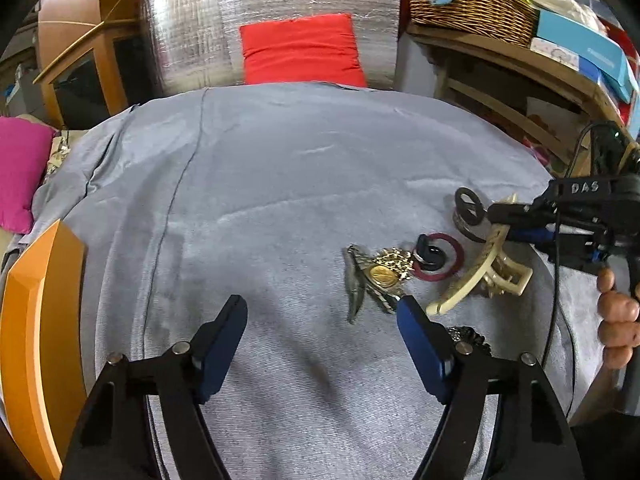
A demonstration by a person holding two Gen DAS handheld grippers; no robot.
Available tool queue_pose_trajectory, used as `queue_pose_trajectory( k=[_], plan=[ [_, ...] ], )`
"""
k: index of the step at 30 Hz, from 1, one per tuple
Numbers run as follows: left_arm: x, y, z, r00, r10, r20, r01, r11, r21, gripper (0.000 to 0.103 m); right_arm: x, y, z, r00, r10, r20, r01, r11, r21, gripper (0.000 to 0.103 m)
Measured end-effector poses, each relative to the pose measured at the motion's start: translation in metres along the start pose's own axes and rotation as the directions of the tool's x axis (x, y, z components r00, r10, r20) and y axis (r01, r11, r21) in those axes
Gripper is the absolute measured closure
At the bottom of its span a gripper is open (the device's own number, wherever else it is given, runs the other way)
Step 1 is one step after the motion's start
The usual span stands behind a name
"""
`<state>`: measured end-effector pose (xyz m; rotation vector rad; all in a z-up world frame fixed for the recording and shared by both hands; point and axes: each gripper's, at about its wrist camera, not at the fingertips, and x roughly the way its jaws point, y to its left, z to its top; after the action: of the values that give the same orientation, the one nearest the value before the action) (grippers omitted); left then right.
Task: Organize jewelry
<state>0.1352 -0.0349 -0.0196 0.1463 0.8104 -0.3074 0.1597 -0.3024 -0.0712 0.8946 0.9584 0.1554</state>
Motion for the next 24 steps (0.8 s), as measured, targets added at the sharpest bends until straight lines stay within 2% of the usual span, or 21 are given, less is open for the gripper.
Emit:
queue_pose_trajectory(
  k=[4,8,9,13,14,17,22,23,24],
  plan=[
    [0.002,-0.006,0.005,1.0,-0.028,0.01,0.028,0.999,0.018,0.025,-0.02,-0.017,0.003,0.999,0.024,0.028,-0.025,0.998,0.056,0.081],
    [0.011,-0.018,0.017,0.997,-0.068,0.036,0.066,0.995,0.07,0.025,-0.035,-0.031,0.009,0.998,0.013,0.063,-0.019,0.994,0.106,0.081],
    [0.015,-0.021,0.019,0.996,-0.083,0.036,0.08,0.993,0.082,0.028,-0.039,-0.034,0.01,0.997,0.008,0.071,-0.017,0.993,0.118,0.081],
    [0.04,-0.026,0.03,0.982,-0.191,-0.014,0.191,0.978,0.081,0.054,-0.056,-0.047,0.019,0.994,-0.007,0.107,-0.009,0.989,0.149,0.081],
    [0.047,-0.027,0.032,0.975,-0.222,-0.031,0.223,0.972,0.07,0.055,-0.061,-0.051,0.022,0.993,-0.004,0.121,-0.015,0.987,0.162,0.081],
    [0.05,-0.034,0.035,0.966,-0.257,-0.02,0.258,0.963,0.082,0.055,-0.068,-0.058,0.028,0.99,0.001,0.141,-0.028,0.982,0.189,0.081],
    [0.061,-0.048,0.037,0.964,-0.264,-0.037,0.267,0.955,0.132,0.056,-0.066,-0.061,0.03,0.993,0.005,0.119,-0.028,0.98,0.199,0.081],
    [0.064,-0.048,0.037,0.961,-0.272,-0.046,0.276,0.953,0.127,0.057,-0.065,-0.06,0.031,0.993,0.004,0.117,-0.027,0.98,0.196,0.081],
    [0.067,-0.049,0.037,0.959,-0.279,-0.055,0.284,0.951,0.124,0.065,-0.063,-0.06,0.031,0.993,0.002,0.116,-0.024,0.981,0.194,0.081]
  ],
)
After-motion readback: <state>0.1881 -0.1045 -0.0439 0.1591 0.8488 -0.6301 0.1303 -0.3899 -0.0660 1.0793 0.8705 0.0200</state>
